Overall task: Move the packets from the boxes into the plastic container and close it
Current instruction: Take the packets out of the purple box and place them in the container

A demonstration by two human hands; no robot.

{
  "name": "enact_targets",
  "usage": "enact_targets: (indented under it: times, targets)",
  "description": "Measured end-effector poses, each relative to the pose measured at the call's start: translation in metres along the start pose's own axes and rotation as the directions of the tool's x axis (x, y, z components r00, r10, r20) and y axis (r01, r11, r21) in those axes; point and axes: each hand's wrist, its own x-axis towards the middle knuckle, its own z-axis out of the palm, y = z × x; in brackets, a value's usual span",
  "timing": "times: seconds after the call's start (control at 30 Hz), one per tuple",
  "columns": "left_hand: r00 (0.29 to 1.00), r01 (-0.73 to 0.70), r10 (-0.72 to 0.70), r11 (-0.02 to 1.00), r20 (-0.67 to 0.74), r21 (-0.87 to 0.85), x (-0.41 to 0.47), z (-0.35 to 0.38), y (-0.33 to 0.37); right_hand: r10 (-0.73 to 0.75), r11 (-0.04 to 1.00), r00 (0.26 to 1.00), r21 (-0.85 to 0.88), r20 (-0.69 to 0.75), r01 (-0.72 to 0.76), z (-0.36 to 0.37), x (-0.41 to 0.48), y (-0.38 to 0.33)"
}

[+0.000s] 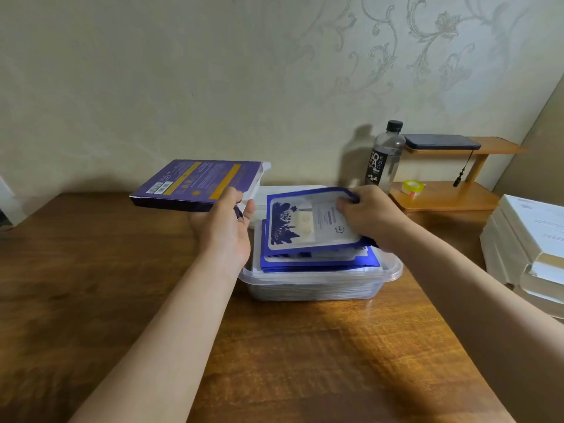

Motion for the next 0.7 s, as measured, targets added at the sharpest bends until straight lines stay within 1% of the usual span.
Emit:
enact_targets:
  times: [0.1,0.17,0.2,0.27,0.33,0.4,0.43,0.47,0.5,0.57,0.6,0.63,0.7]
  targets:
    - [1.000,-0.014,0.014,1.000,0.000,-0.007,0.000,0.001,0.000,0.046,0.993,0.995,-0.115,0.087,-0.036,0.004,0.002,-0.003]
    - [1.000,-0.019,0.019,1.000,0.004,-0.001,0.000,0.001,-0.001,0.049,0.971,0.994,-0.240,0.100,-0.023,0.005,0.004,-0.004]
    - [1.000,-0.021,0.020,1.000,0.010,0.007,0.000,0.000,-0.001,0.048,0.951,0.996,-0.308,0.082,-0.020,0.006,0.005,-0.005]
    - [1.000,-0.022,0.022,0.999,0.019,0.025,0.000,0.000,-0.001,0.013,0.885,1.000,-0.466,-0.010,-0.016,0.007,0.005,-0.007]
    - [1.000,-0.024,0.024,0.999,0.013,0.025,0.000,0.000,-0.001,-0.070,0.767,0.990,-0.642,-0.119,-0.023,0.008,0.000,-0.008]
    - [1.000,-0.020,0.020,1.000,0.008,0.017,0.002,0.000,-0.002,-0.210,0.630,0.957,-0.776,-0.201,-0.025,0.011,-0.007,-0.009]
    - [1.000,-0.016,0.016,1.000,0.013,0.018,0.003,-0.001,-0.002,-0.291,0.596,0.932,-0.803,-0.216,0.000,0.013,-0.010,-0.012]
    - [1.000,-0.013,0.013,1.000,0.022,0.019,0.003,-0.001,-0.002,-0.362,0.590,0.910,-0.805,-0.200,0.058,0.015,-0.012,-0.015]
    - [0.999,-0.015,0.014,1.000,0.030,0.019,0.004,-0.001,-0.002,-0.417,0.597,0.898,-0.787,-0.141,0.154,0.018,-0.013,-0.019]
    - [0.999,-0.026,0.025,0.999,0.033,0.026,0.004,-0.002,-0.002,-0.475,0.596,0.877,-0.706,0.075,0.383,0.027,-0.011,-0.023]
    - [0.999,-0.030,0.029,0.999,0.033,0.035,0.004,-0.002,-0.003,-0.474,0.598,0.862,-0.654,0.179,0.464,0.031,-0.010,-0.023]
    - [0.999,-0.036,0.034,0.998,0.033,0.047,0.004,-0.002,-0.003,-0.462,0.607,0.848,-0.604,0.260,0.517,0.035,-0.008,-0.022]
    - [0.998,-0.050,0.047,0.996,0.036,0.076,0.002,-0.003,-0.004,-0.432,0.623,0.822,-0.536,0.372,0.569,0.039,-0.007,-0.018]
